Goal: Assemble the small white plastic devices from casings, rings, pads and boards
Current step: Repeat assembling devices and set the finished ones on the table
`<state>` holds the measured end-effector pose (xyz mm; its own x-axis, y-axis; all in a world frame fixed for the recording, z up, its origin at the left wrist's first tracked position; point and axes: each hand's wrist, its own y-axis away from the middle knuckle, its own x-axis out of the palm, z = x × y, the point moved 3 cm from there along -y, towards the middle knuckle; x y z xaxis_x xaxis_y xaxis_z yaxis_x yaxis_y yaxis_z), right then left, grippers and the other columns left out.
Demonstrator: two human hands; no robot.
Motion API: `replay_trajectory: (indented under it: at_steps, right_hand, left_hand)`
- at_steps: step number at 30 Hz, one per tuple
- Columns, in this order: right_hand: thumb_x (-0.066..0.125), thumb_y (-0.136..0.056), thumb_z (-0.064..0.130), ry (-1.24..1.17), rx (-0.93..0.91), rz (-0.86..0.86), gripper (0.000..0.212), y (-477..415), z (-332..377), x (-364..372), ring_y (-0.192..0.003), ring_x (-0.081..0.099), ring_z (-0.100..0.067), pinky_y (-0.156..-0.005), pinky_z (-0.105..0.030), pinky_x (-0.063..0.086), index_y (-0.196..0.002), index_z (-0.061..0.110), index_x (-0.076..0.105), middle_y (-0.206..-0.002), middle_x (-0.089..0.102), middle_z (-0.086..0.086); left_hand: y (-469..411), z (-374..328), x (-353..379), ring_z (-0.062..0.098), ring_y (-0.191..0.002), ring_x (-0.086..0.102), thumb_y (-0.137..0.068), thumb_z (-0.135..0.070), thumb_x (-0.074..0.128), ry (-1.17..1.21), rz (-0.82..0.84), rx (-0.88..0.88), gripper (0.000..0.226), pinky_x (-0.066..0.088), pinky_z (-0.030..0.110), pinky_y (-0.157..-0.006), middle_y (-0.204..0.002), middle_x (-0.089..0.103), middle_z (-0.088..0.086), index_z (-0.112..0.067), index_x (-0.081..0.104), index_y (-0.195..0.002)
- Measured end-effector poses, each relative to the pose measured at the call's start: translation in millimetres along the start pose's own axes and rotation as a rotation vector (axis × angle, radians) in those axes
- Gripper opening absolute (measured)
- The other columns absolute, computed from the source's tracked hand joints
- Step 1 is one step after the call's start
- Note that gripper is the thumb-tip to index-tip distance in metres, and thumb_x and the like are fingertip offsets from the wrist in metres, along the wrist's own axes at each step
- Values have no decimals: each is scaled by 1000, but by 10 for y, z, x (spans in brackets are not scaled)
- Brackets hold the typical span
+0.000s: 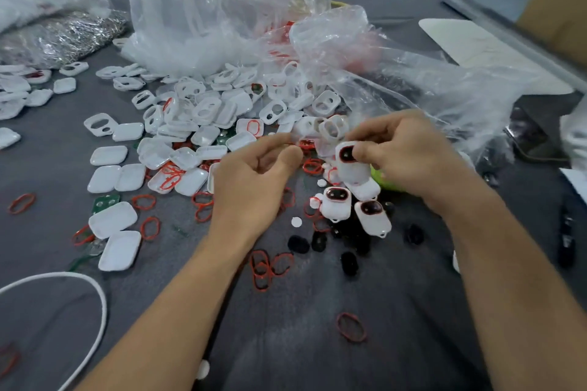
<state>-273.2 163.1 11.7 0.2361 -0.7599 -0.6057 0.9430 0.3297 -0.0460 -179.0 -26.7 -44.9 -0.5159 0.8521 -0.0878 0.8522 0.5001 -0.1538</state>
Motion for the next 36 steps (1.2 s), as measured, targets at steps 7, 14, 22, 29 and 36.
replay_trajectory:
  at_steps: [7, 14, 22, 29, 36]
  right_hand:
    - [78, -84, 14, 452, 3, 127, 23, 185, -120, -68, -68, 60, 15, -57, 3, 36, -96, 32, 83, -76, 70, 23]
    - [69, -89, 5, 184, -103, -153, 27, 32, 5, 170, -79, 66, 15, -71, 5, 43, -100, 24, 83, -92, 79, 11]
    - [56, -87, -3, 448, -194, 179, 44, -752, 534, 1206, -116, 62, -30, -93, -30, 47, -122, 17, 73, -128, 70, -10]
    - [65, -91, 14, 592, -233, 290, 34, -1195, 681, 1528, -119, 62, -26, -96, -33, 49, -121, 27, 73, -125, 71, -3]
    - [61, -84, 7, 491, -303, 71, 31, -1421, 1004, 1610, -109, 68, -27, -94, -36, 53, -106, 23, 77, -111, 75, -2]
  left_hand:
    - [24, 6, -111, -13, -86, 67, -89, -32, 71, -275, -175, 37, 14, 54, 15, -83, -85, 74, -31, -37, 80, -99]
    - [-194, 123, -345, 19, -145, 39, -97, -21, 54, -627, -159, 1, 67, 32, 37, -116, -154, 50, -2, -28, 29, -159]
    - [-326, 365, -336, 28, -143, 41, -102, -25, 52, -950, 62, 171, 43, 29, 34, -116, -150, 52, 10, -13, 53, -144]
    - [-623, 207, -508, 2, -93, 66, -71, -14, 56, -506, -140, -40, 47, 39, -2, -69, -101, 79, -10, -32, 80, -107]
    - [-768, 239, -539, 12, -96, 67, -79, -26, 49, -564, -196, -11, 36, 50, 27, -86, -95, 79, -10, -31, 83, -90]
